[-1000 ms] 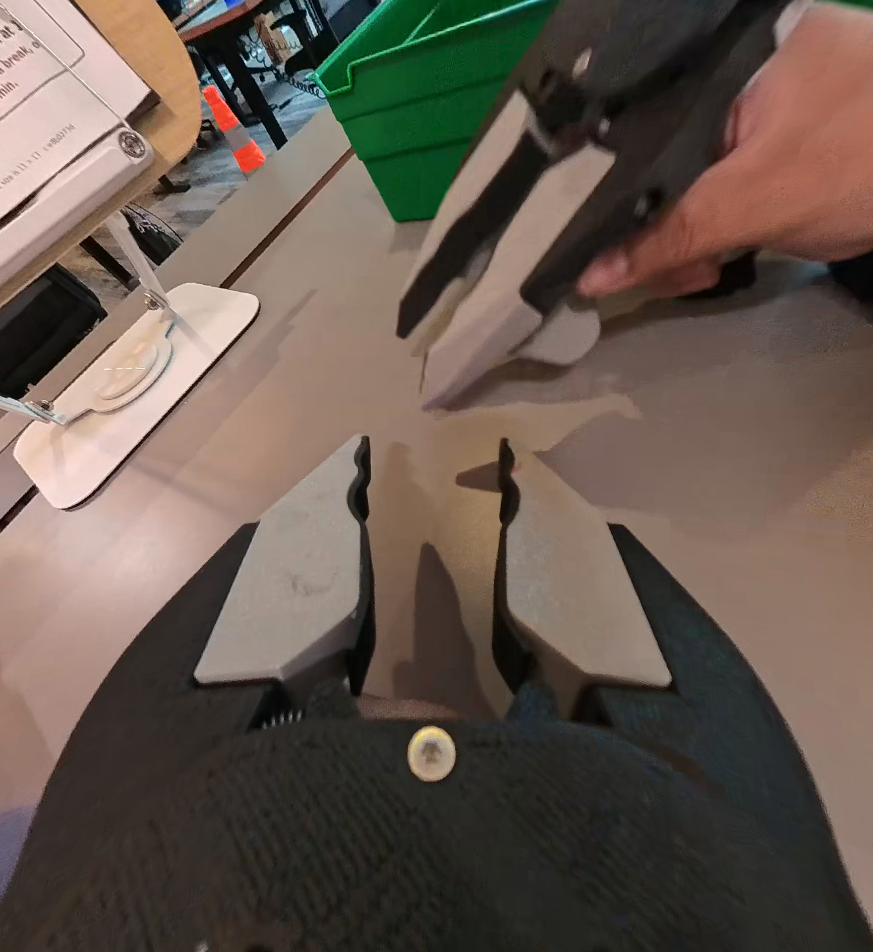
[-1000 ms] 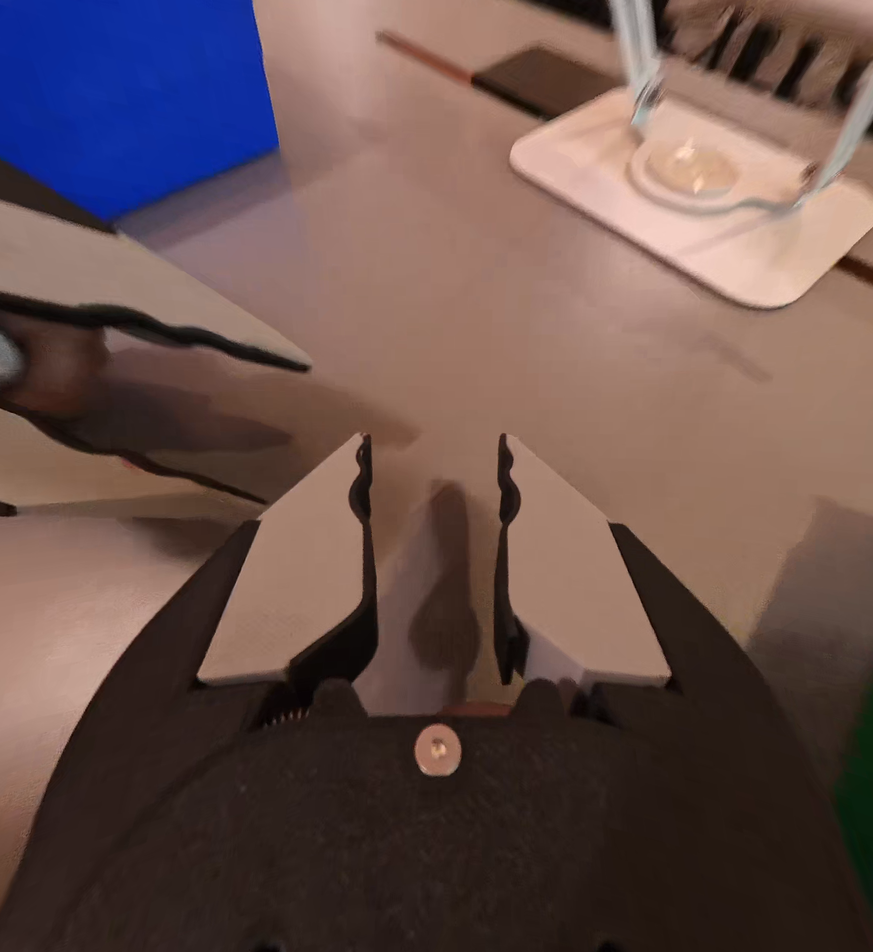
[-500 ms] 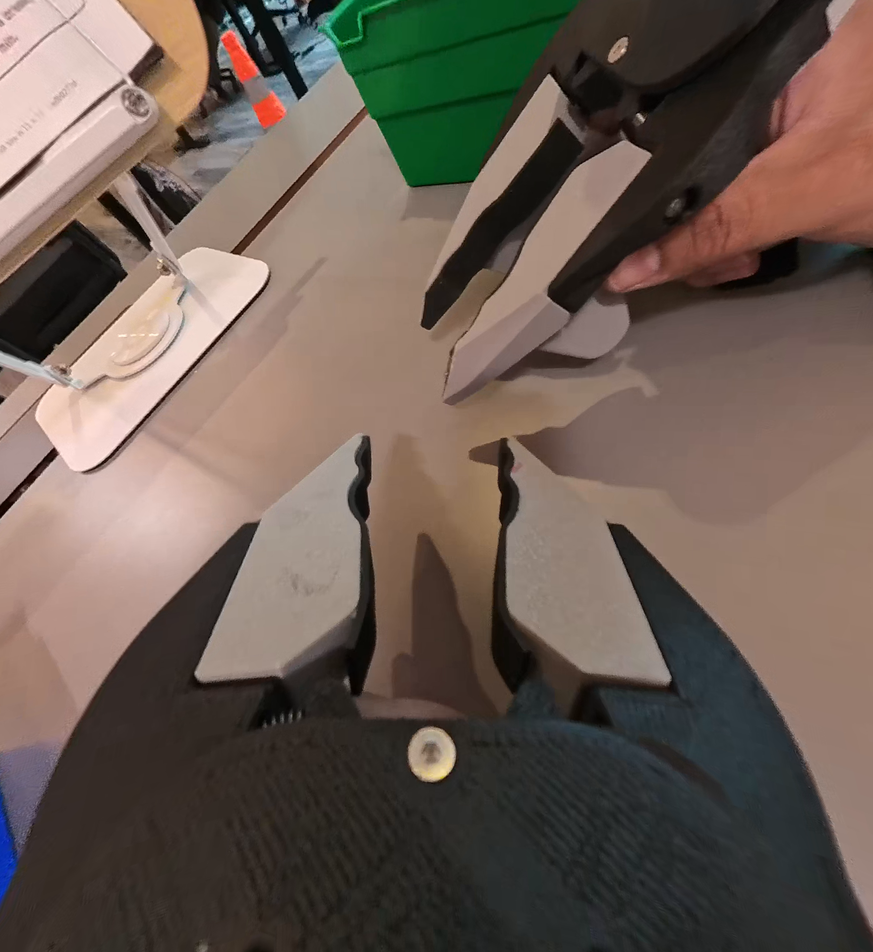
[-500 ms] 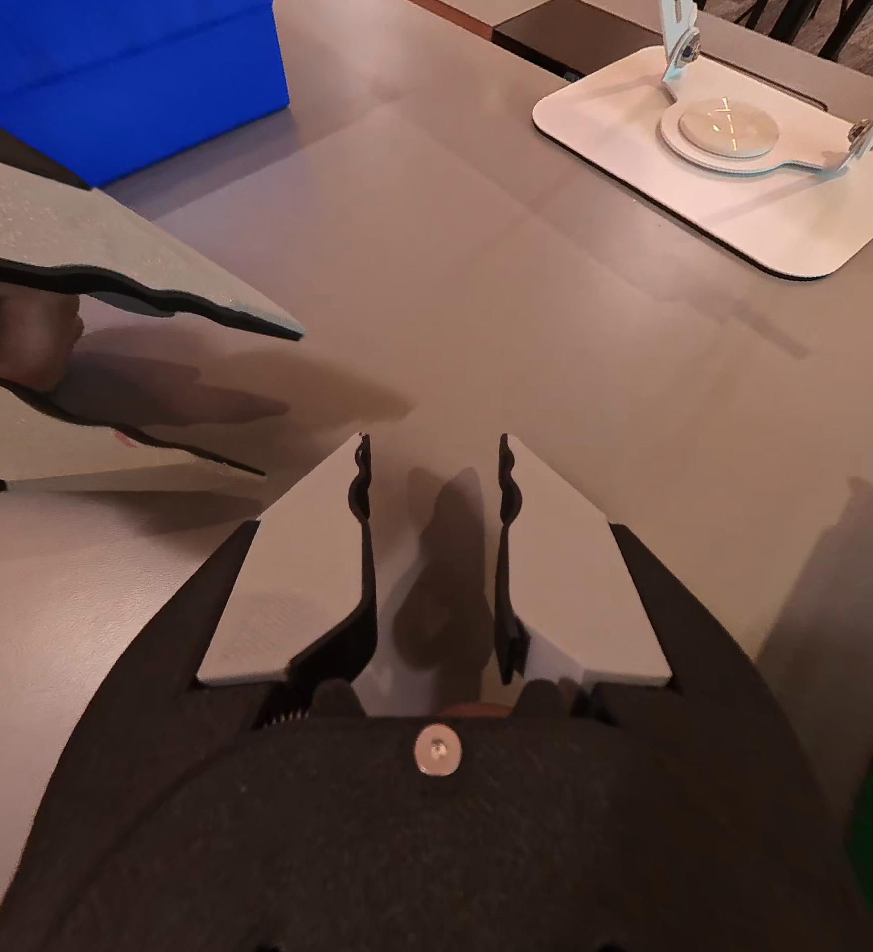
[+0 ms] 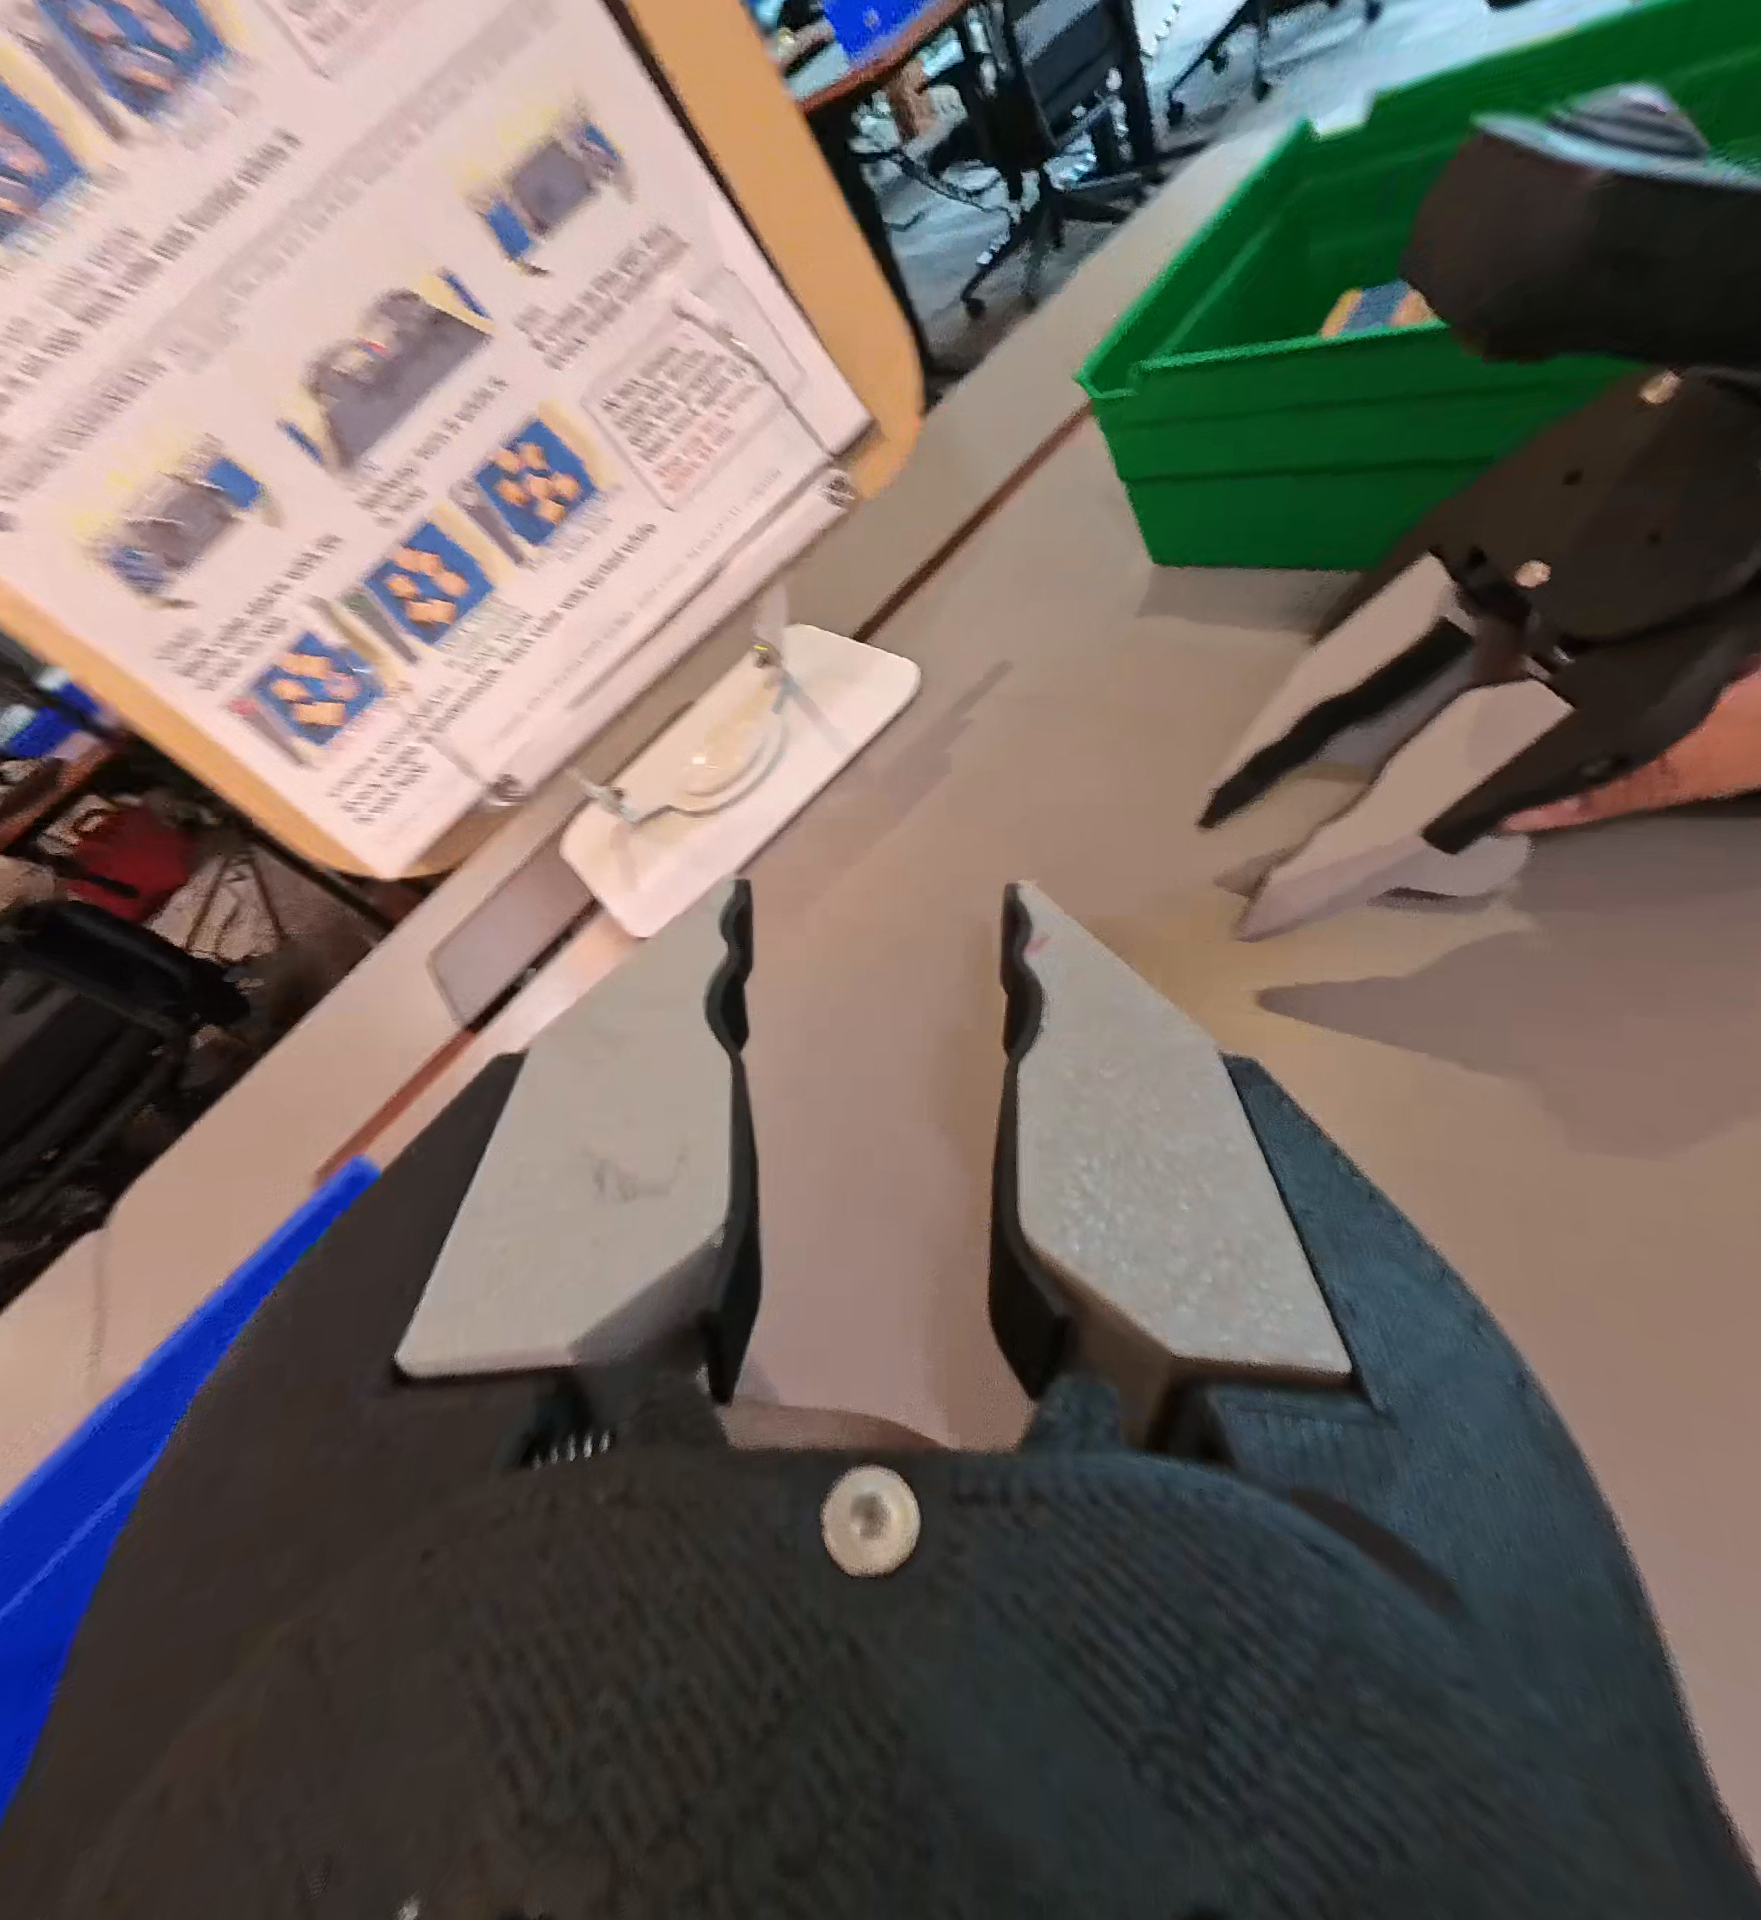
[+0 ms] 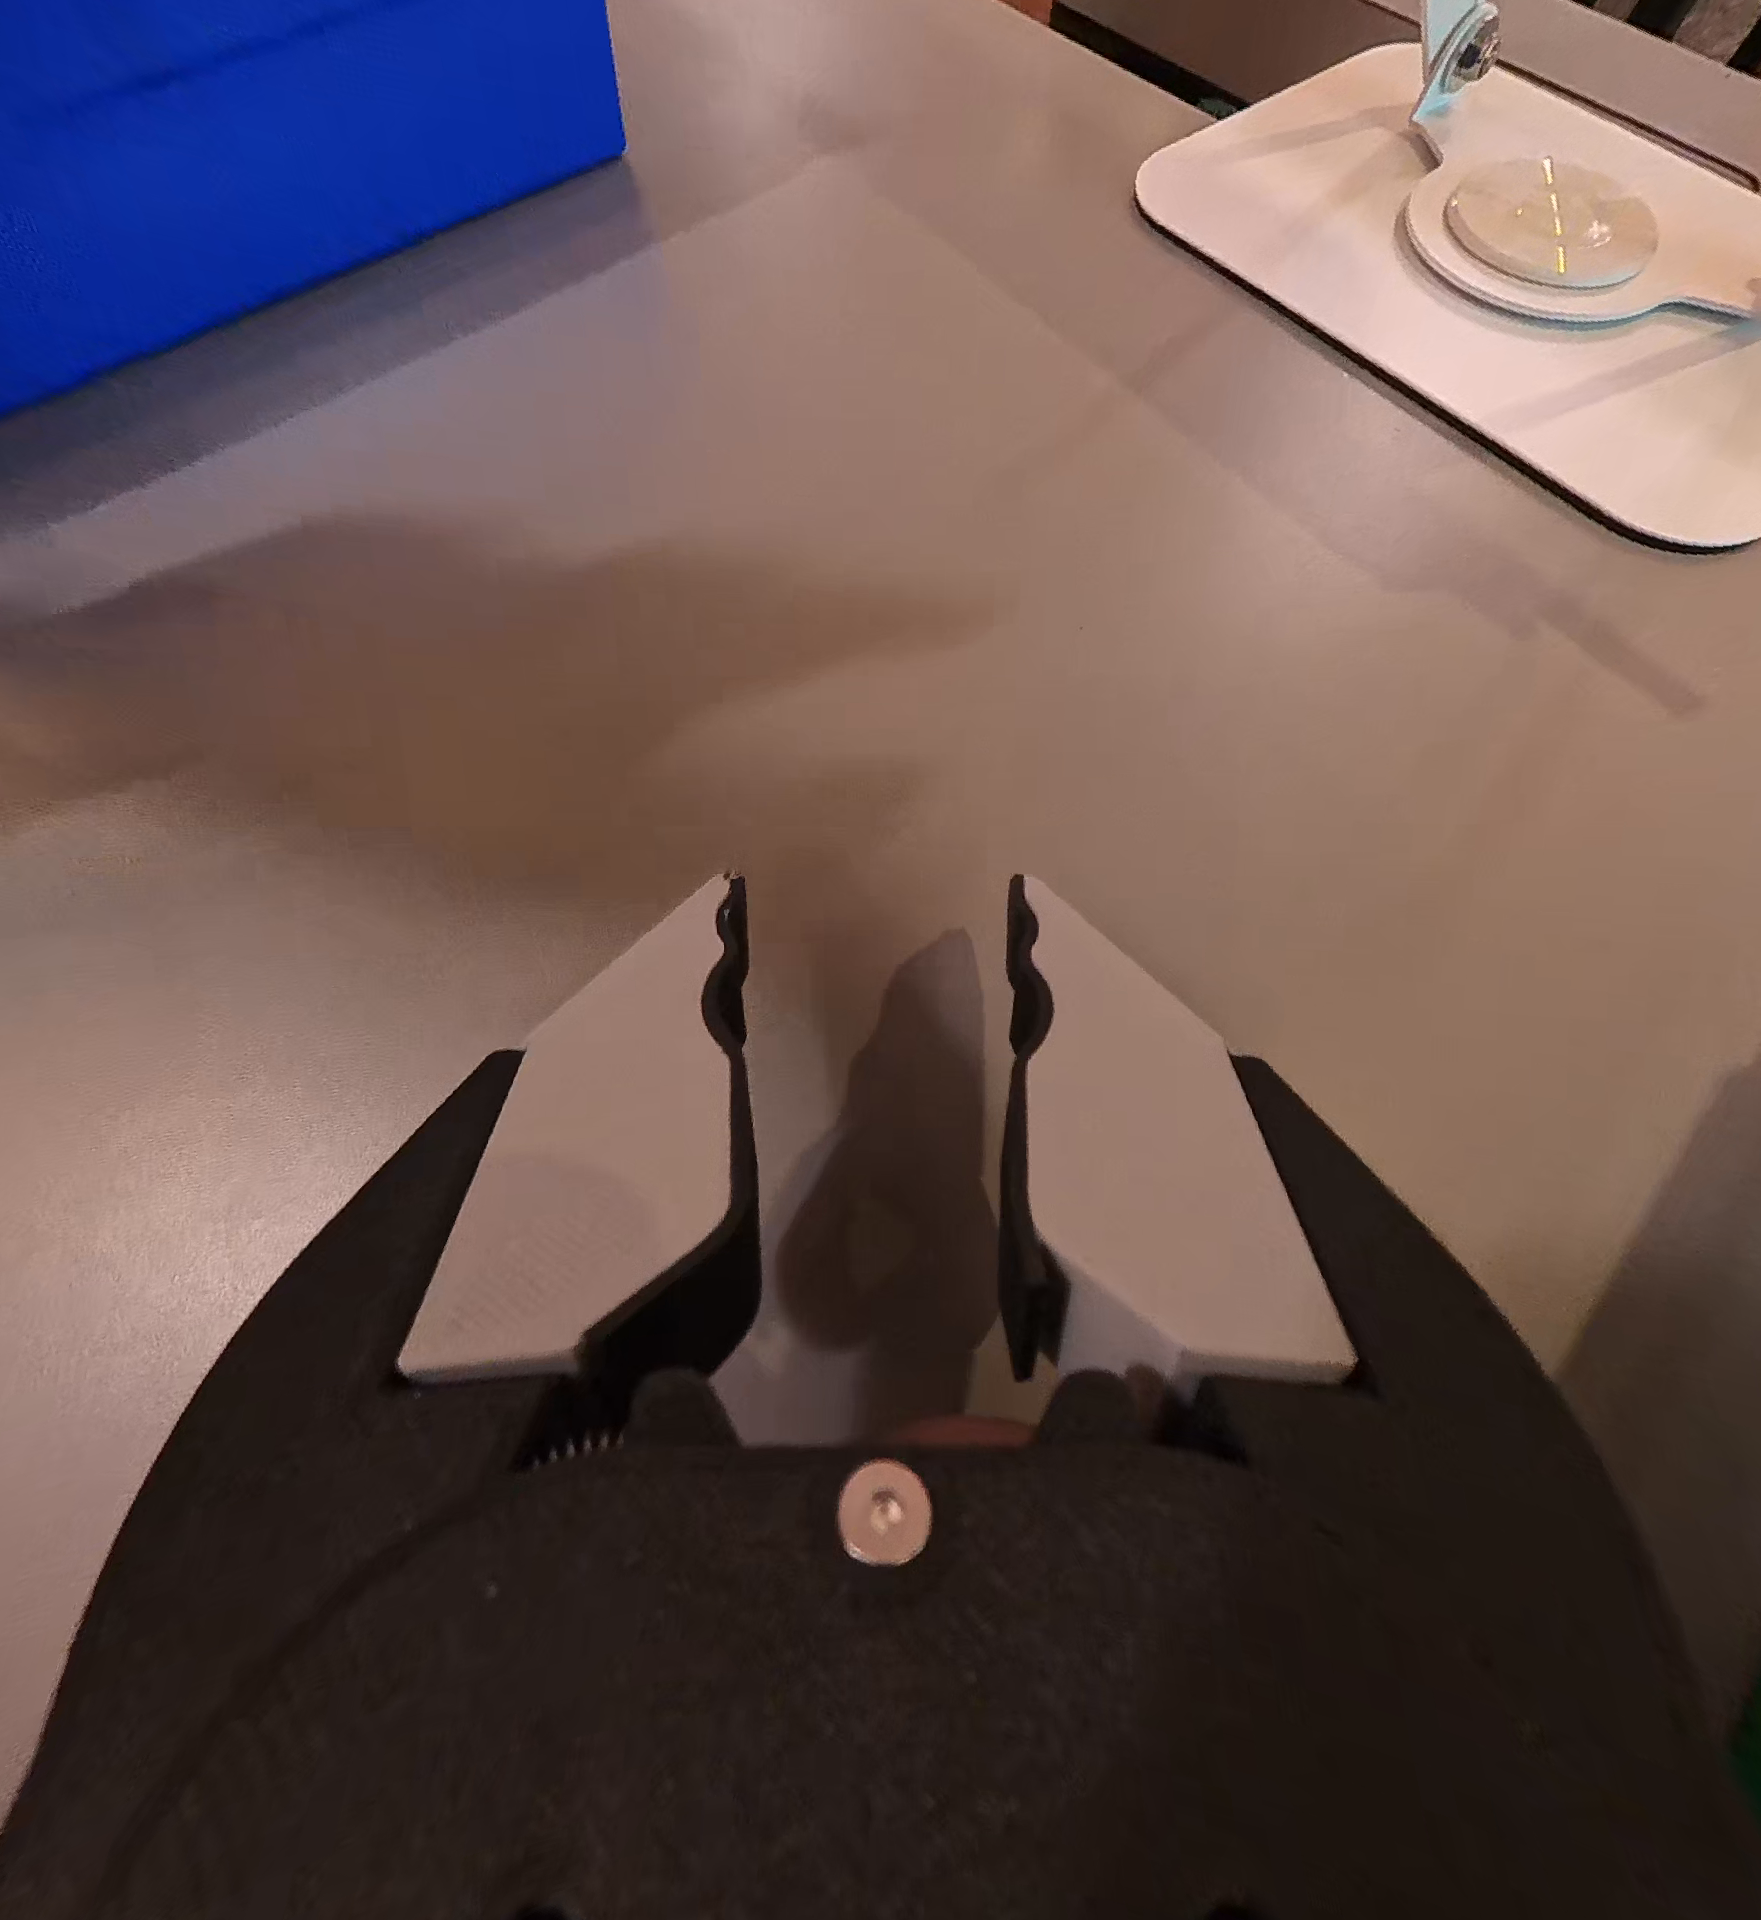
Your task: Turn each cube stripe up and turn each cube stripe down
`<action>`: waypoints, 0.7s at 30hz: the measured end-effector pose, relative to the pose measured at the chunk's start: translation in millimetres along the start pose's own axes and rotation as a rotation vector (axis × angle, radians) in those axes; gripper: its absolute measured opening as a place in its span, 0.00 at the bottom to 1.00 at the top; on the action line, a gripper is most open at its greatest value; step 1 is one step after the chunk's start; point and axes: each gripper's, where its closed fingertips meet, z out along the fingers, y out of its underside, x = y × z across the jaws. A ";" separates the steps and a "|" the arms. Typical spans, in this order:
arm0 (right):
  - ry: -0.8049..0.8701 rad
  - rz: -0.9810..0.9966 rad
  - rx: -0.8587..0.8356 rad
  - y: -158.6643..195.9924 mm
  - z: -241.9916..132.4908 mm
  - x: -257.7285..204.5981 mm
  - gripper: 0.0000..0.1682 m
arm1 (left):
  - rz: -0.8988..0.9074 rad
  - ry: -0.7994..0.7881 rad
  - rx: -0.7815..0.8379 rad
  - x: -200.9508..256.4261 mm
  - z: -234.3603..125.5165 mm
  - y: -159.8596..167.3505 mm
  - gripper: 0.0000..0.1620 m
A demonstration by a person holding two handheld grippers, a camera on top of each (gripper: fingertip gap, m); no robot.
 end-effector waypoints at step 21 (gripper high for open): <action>0.001 -0.027 -0.045 6.5 3.3 -2.9 0.28 | -0.422 -0.285 -0.720 -219.5 -66.7 256.1 0.42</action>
